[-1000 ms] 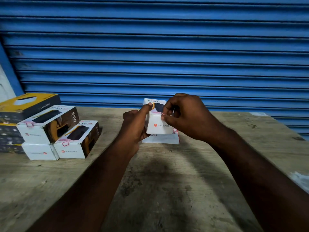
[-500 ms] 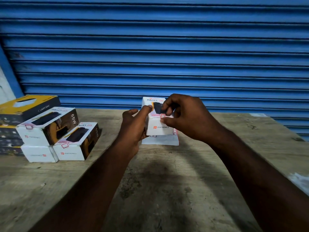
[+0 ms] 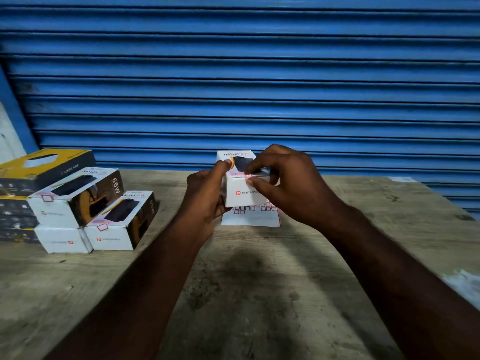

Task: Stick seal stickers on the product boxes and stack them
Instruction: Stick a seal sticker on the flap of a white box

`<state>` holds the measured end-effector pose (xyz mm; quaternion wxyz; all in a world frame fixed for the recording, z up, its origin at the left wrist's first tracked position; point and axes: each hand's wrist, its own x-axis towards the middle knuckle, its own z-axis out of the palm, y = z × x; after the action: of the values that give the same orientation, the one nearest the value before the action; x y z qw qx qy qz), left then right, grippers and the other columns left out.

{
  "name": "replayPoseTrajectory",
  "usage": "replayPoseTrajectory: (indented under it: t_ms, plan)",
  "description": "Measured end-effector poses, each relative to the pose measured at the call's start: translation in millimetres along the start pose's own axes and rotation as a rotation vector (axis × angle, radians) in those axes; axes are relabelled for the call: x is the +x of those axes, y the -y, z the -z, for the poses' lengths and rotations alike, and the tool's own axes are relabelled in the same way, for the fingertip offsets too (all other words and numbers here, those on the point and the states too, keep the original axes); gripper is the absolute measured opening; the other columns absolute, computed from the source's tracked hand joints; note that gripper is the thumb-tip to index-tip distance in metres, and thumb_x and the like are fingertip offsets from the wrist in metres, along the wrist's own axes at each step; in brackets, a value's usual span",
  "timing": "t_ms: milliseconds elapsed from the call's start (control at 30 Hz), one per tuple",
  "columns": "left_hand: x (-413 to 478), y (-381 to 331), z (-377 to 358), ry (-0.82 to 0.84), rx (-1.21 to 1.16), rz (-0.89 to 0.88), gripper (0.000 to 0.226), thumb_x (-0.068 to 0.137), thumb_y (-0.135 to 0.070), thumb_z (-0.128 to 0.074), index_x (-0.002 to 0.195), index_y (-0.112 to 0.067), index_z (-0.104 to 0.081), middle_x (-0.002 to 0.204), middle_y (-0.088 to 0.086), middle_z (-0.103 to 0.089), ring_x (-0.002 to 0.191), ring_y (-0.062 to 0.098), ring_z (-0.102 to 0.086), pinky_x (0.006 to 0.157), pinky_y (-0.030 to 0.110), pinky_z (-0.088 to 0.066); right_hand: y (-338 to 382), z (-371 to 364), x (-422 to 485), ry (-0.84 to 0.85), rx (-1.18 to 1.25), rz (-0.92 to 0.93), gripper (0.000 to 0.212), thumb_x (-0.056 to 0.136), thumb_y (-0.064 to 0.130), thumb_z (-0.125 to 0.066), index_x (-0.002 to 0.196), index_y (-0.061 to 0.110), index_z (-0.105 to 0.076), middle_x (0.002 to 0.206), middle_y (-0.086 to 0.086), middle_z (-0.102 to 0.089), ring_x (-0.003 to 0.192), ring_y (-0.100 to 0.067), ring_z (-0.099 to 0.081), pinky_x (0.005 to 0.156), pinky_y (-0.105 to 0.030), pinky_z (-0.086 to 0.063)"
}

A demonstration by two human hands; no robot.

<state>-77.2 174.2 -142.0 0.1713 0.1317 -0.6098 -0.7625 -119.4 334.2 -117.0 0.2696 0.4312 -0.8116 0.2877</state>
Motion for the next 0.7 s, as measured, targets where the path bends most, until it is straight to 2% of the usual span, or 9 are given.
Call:
replayPoseTrajectory:
  t_ms: [67,133,233,300,433,600,700]
  plan:
    - [-0.6,-0.8,1.0,0.014,-0.012,0.01,0.033,0.093,-0.039,-0.063,0.109,-0.011,-0.069,0.078,0.002,-0.076,0.064,0.01,-0.073,0.055,0.026,-0.055,-1.2,-2.3,-0.3,-0.03,0.017,0.021,0.015,0.085,0.024,-0.073,0.1,0.024,-0.075,0.097,0.014,-0.062,0.076,0.017,-0.049,0.071,-0.002,-0.031]
    - [-1.3,-1.0,1.6,0.031,-0.027,0.021,0.029,0.093,-0.039,-0.062,0.106,-0.013,-0.07,0.072,-0.001,-0.075,0.063,0.008,-0.073,0.061,0.027,-0.056,-3.6,-5.9,-1.8,-0.071,0.052,0.048,0.014,0.084,0.024,-0.074,0.098,0.023,-0.076,0.098,0.01,-0.067,0.082,0.01,-0.055,0.073,-0.005,-0.036]
    - [-1.8,-1.4,0.5,0.037,-0.026,0.007,0.025,0.093,-0.037,-0.062,0.099,-0.015,-0.071,0.069,-0.002,-0.074,0.061,0.008,-0.072,0.067,0.03,-0.056,-9.2,-9.0,-6.1,-0.124,0.069,0.114,0.012,0.085,0.024,-0.073,0.095,0.02,-0.075,0.098,0.006,-0.068,0.092,-0.008,-0.061,0.078,-0.024,-0.047]
    - [-3.4,-2.4,-0.6,0.043,-0.034,0.001,0.022,0.094,-0.036,-0.061,0.094,-0.016,-0.071,0.067,-0.003,-0.073,0.058,0.007,-0.071,0.064,0.027,-0.055,-12.6,-7.7,-7.7,-0.148,0.071,0.161,0.01,0.084,0.023,-0.075,0.091,0.016,-0.074,0.097,0.004,-0.07,0.091,-0.014,-0.063,0.079,-0.032,-0.049]
    - [-6.1,-2.4,-2.7,0.062,-0.036,-0.01,0.021,0.095,-0.034,-0.059,0.093,-0.016,-0.071,0.068,-0.001,-0.073,0.057,0.007,-0.07,0.06,0.025,-0.054,-13.7,-2.8,-7.6,-0.159,0.107,0.157,0.014,0.081,0.023,-0.08,0.087,0.013,-0.072,0.092,0.005,-0.072,0.087,-0.013,-0.065,0.075,-0.034,-0.052]
    - [-4.6,-3.9,-0.3,0.049,-0.05,-0.036,0.025,0.095,-0.036,-0.059,0.095,-0.015,-0.073,0.07,-0.001,-0.073,0.058,0.008,-0.07,0.065,0.03,-0.058,-8.5,-4.9,-10.0,-0.111,0.014,0.211,0.032,0.086,0.036,-0.075,0.115,0.022,-0.07,0.11,0.008,-0.067,0.099,-0.013,-0.06,0.086,-0.026,-0.047]
    - [-3.1,-2.9,2.3,0.047,-0.073,-0.02,0.023,0.095,-0.034,-0.06,0.09,-0.016,-0.072,0.066,-0.001,-0.073,0.057,0.007,-0.07,0.06,0.027,-0.058,-12.3,-10.9,-12.2,-0.113,0.002,0.226,0.026,0.088,0.034,-0.073,0.109,0.018,-0.071,0.108,0.002,-0.066,0.101,-0.015,-0.061,0.088,-0.029,-0.048]
